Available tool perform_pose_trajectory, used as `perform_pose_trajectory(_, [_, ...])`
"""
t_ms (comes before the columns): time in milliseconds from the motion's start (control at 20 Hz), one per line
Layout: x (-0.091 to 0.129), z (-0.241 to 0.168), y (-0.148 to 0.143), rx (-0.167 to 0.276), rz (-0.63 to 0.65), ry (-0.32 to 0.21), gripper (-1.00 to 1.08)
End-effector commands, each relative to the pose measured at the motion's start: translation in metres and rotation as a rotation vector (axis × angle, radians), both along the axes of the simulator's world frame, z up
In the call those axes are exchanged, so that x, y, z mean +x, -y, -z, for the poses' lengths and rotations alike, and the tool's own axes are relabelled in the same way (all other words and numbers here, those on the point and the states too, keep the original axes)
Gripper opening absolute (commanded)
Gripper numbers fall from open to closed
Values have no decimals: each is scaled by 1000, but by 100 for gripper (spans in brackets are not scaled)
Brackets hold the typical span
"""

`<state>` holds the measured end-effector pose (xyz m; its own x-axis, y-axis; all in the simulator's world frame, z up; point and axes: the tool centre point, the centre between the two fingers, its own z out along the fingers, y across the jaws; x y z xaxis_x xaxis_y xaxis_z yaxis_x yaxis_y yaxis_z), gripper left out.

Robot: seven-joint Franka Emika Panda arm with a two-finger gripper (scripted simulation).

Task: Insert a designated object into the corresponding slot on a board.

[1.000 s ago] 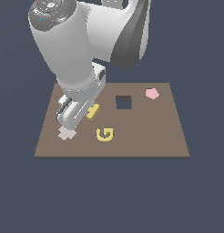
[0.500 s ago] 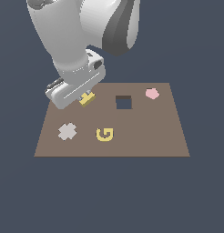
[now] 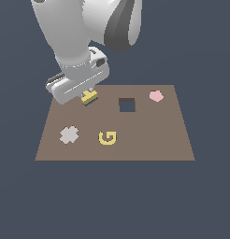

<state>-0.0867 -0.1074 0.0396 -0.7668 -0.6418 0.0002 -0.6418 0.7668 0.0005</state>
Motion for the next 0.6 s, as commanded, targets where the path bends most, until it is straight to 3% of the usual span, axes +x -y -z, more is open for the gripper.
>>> perform_pose_trajectory(0, [0, 0, 0, 0, 2, 1, -100])
perform_pose_trajectory(500, [1, 10, -1, 1, -1, 0, -100])
perform_pose_trajectory(550, [1, 10, -1, 1, -1, 0, 100])
